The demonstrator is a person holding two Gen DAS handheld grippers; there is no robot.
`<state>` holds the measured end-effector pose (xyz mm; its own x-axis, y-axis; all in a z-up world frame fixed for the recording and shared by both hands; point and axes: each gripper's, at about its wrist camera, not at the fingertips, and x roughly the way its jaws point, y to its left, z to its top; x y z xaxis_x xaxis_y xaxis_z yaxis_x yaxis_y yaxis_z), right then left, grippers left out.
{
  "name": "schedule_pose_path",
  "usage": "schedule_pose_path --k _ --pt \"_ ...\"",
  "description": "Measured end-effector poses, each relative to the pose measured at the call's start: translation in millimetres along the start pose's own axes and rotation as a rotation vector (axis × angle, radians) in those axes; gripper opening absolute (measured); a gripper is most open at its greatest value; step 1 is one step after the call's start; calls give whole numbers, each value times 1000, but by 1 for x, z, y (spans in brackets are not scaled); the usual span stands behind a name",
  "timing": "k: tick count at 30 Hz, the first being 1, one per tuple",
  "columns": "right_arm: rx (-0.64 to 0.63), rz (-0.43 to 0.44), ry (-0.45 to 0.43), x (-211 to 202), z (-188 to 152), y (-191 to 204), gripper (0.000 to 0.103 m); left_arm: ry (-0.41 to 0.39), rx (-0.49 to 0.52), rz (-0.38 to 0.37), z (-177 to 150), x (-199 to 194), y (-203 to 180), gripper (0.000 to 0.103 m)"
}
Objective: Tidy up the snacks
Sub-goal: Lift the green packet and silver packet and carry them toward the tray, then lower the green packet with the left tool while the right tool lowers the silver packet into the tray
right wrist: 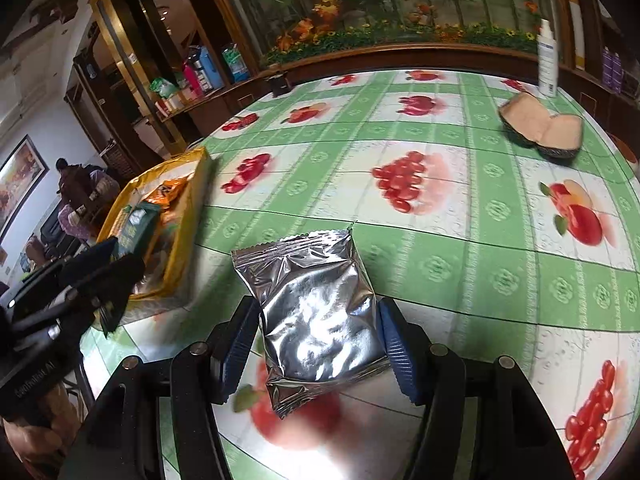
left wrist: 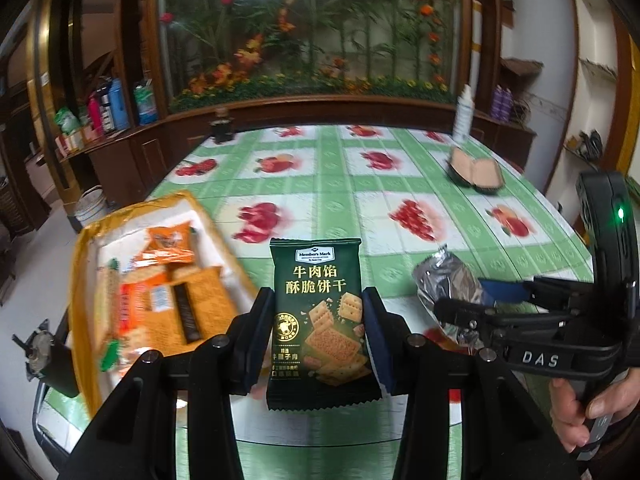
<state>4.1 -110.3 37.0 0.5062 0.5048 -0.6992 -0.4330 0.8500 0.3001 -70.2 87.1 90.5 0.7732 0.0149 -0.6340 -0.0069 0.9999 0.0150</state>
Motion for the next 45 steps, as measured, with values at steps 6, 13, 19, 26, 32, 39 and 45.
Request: schedule_pose_path --k 6,13,19,26,32,39,45 --pt "-25 43 -4 9 13 27 66 -21 -88 56 2 -7 44 44" --pt "-73 80 1 23 26 66 66 -30 -190 128 -8 -8 96 44" --pt "-122 119 1 41 44 114 66 -21 -254 184 -23 -1 128 44" --pt "-124 153 14 79 73 158 66 -12 -291 213 -32 10 139 44" --pt "-146 139 5 109 87 183 66 2 -285 258 -34 24 140 44" --pt "-155 119 17 133 93 191 66 3 -291 275 -32 30 142 44" --pt "-179 106 13 142 92 196 66 7 -309 289 -29 36 146 44"
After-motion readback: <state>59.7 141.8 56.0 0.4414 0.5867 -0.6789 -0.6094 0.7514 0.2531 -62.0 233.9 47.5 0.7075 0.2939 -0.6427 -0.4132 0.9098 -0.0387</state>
